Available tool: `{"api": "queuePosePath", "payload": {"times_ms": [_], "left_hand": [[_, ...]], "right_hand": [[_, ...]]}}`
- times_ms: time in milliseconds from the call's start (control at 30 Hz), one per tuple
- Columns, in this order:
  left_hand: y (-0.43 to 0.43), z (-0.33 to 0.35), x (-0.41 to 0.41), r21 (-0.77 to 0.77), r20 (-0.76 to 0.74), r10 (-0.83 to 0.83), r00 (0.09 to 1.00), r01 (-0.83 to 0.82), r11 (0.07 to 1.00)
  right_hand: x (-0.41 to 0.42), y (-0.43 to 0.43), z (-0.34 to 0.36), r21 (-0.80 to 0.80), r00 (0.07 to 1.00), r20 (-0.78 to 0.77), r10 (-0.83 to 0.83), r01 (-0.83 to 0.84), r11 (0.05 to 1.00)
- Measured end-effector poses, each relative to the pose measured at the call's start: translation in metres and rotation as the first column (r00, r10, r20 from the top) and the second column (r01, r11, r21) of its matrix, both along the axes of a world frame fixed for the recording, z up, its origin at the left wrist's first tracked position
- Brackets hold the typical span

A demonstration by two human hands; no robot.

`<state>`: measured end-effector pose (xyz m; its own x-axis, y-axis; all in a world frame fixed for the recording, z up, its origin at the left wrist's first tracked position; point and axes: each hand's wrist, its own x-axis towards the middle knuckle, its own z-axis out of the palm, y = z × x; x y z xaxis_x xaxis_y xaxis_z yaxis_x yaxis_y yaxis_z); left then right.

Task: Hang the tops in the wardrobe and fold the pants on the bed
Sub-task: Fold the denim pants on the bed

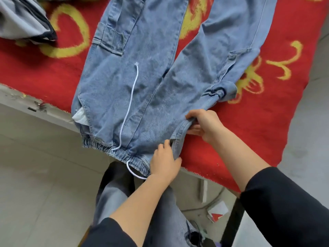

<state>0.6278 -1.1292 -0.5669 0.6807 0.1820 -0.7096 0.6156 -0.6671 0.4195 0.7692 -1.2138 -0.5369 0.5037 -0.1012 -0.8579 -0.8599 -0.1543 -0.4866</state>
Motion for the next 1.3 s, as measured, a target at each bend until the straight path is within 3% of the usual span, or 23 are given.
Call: {"api": "queuePosePath", "payload": {"times_ms": [133, 267, 400, 500, 567, 667, 733, 767, 867, 1067, 1300], "left_hand": [[0.056, 0.016, 0.017, -0.081, 0.059, 0.109, 0.992, -0.104, 0.991], [0.135, 0.038, 0.043, -0.364, 0.019, 0.141, 0.99, -0.125, 0.923], [0.21, 0.051, 0.053, -0.495, -0.051, 0.331, 0.942, -0.312, 0.811], [0.255, 0.045, 0.05, -0.448, -0.049, 0.514, 0.856, -0.479, 0.755], [0.28, 0.031, 0.043, -0.351, -0.043, 0.574, 0.818, -0.55, 0.758], [0.305, 0.004, 0.028, -0.128, -0.112, 0.509, 0.854, -0.52, 0.845], [0.312, -0.011, 0.023, -0.048, -0.153, 0.46, 0.875, -0.471, 0.881], [0.314, -0.014, 0.026, -0.031, -0.152, 0.448, 0.881, -0.457, 0.889], [0.316, -0.014, 0.047, 0.019, -0.056, 0.397, 0.916, -0.397, 0.918], [0.308, -0.007, 0.122, 0.166, 0.07, 0.143, 0.987, -0.153, 0.974], [0.276, 0.0, 0.247, 0.19, 0.341, -0.116, 0.933, 0.052, 0.98]], "right_hand": [[0.031, 0.03, 0.014, -0.097, 0.995, 0.065, 0.077, -0.071, 0.993], [0.055, 0.079, 0.027, -0.196, 0.967, 0.196, 0.163, -0.124, 0.973], [0.074, 0.16, 0.038, -0.354, 0.844, 0.405, 0.352, -0.21, 0.911], [0.075, 0.228, 0.037, -0.359, 0.741, 0.507, 0.441, -0.283, 0.889], [0.067, 0.261, 0.027, -0.3, 0.714, 0.468, 0.52, -0.425, 0.854], [0.052, 0.278, 0.005, -0.224, 0.593, 0.261, 0.762, -0.731, 0.645], [0.048, 0.273, -0.009, -0.206, 0.477, 0.112, 0.872, -0.847, 0.49], [0.048, 0.269, -0.012, -0.189, 0.461, 0.076, 0.884, -0.864, 0.467], [0.061, 0.263, -0.015, -0.182, 0.559, 0.098, 0.823, -0.803, 0.567], [0.119, 0.241, -0.012, -0.388, 0.72, 0.23, 0.655, -0.549, 0.74], [0.218, 0.176, -0.015, -0.525, 0.849, 0.385, 0.361, -0.12, 0.842]]}}
